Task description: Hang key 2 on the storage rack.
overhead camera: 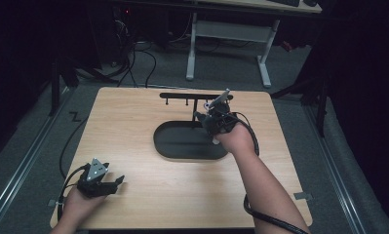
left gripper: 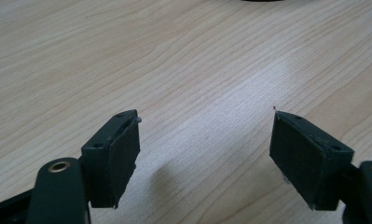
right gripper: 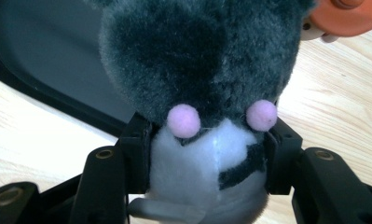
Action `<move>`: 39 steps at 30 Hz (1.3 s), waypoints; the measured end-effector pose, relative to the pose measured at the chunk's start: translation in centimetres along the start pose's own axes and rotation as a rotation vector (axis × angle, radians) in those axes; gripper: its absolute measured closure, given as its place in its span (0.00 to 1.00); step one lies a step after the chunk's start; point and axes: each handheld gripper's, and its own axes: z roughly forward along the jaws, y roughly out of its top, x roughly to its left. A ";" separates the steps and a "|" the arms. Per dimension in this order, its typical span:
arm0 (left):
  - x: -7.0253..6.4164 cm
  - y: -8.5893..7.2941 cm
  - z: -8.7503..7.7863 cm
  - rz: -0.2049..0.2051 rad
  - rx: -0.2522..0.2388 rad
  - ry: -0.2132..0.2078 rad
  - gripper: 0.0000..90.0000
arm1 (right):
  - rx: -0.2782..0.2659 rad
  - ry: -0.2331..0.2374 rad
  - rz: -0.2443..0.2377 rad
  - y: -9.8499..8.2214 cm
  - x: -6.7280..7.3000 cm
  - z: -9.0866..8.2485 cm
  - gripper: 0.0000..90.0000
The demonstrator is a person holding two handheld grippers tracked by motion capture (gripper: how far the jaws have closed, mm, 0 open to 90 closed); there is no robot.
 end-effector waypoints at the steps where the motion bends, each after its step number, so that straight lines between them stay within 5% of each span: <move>1: 0.0 0.0 0.0 0.000 0.000 0.000 0.27 | 0.000 0.000 0.000 0.0 0.0 0.0 0.53; 17: 0.1 -0.3 -0.2 -0.002 0.009 -0.001 0.27 | -0.024 0.016 0.009 1.3 0.8 1.2 0.39; 39: -0.2 0.1 0.3 0.009 0.014 -0.013 0.27 | -0.047 0.038 -0.003 -2.0 0.8 0.1 0.38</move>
